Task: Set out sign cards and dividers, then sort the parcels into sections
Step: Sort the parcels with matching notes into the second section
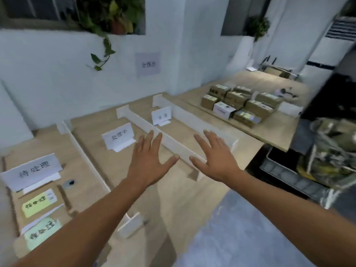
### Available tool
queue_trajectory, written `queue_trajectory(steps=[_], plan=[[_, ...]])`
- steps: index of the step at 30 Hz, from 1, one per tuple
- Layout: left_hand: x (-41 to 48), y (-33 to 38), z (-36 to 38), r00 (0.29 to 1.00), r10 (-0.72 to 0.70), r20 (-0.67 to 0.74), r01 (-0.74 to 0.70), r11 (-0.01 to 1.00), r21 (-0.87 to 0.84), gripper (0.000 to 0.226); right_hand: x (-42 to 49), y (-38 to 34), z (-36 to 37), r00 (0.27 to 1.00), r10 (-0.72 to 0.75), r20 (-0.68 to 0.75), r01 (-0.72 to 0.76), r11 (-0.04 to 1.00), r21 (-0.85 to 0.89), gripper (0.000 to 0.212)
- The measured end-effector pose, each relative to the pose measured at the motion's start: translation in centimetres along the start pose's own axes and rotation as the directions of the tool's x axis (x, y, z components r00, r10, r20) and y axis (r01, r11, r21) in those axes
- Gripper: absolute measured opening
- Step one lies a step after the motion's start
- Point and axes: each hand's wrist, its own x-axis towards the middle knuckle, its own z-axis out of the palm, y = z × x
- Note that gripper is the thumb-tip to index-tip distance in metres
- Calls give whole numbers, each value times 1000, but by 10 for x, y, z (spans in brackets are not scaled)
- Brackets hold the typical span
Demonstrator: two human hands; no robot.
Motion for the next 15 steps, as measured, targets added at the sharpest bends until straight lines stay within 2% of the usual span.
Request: queue_trajectory(steps=[7,15], plan=[[79,186,122,970,209,123,-211,977,0,114,-56,199,-54,965,242,-98,-249,966,-65,83],[158,363,252,936,301,182,-299,954,-35,110,-80,399,-95,916,378,-132,-388,919,-67,80]])
